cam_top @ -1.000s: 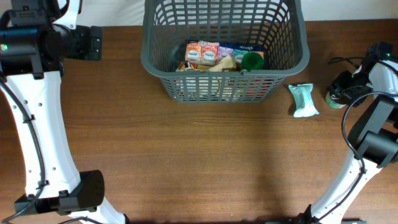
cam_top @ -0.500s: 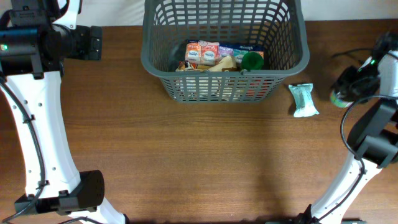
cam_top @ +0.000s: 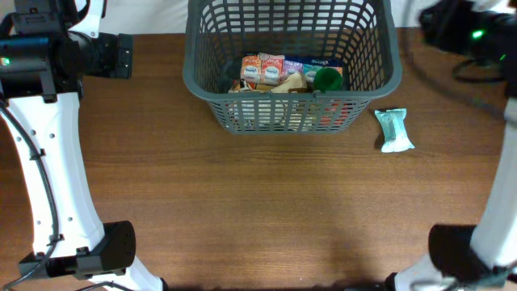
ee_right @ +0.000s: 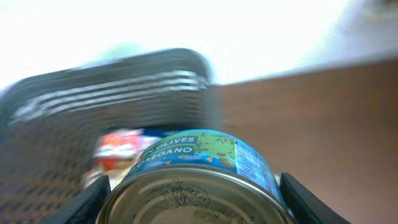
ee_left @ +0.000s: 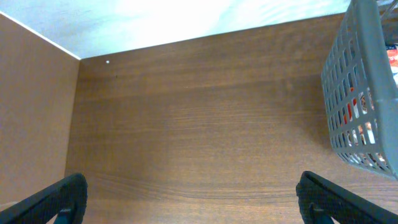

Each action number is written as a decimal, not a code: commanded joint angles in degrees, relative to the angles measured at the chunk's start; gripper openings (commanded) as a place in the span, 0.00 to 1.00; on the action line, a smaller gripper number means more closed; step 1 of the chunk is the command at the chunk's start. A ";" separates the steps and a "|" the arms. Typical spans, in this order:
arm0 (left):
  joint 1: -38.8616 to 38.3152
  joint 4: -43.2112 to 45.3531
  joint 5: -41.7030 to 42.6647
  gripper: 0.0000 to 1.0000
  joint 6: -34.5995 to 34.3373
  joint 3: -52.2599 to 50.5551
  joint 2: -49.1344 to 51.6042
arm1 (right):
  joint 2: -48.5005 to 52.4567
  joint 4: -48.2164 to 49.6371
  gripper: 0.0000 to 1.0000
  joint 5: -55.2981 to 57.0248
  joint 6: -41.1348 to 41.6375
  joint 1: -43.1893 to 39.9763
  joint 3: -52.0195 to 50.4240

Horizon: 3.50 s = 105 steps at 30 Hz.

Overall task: Pack container
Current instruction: 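Lift the tin can with the right gripper and drop it into the basket, then move the right gripper to the mint-green wipes packet and grasp it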

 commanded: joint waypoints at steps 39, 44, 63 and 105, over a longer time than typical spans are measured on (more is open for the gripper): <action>0.09 -0.04 0.59 0.99 -0.74 -0.24 0.07 | 11.26 -2.86 0.99 18.16 -6.47 15.41 14.69; 0.09 -0.04 0.59 0.99 -0.74 -0.24 0.07 | 5.62 -3.17 0.99 24.35 0.11 4.33 14.82; 0.09 -0.04 0.59 0.99 -0.74 -0.24 0.07 | 20.79 5.66 0.99 -11.82 -6.60 -23.54 -26.40; 0.09 -0.04 0.59 0.99 -0.74 -0.24 0.07 | 32.26 3.54 0.06 -6.03 -6.67 -18.93 -29.40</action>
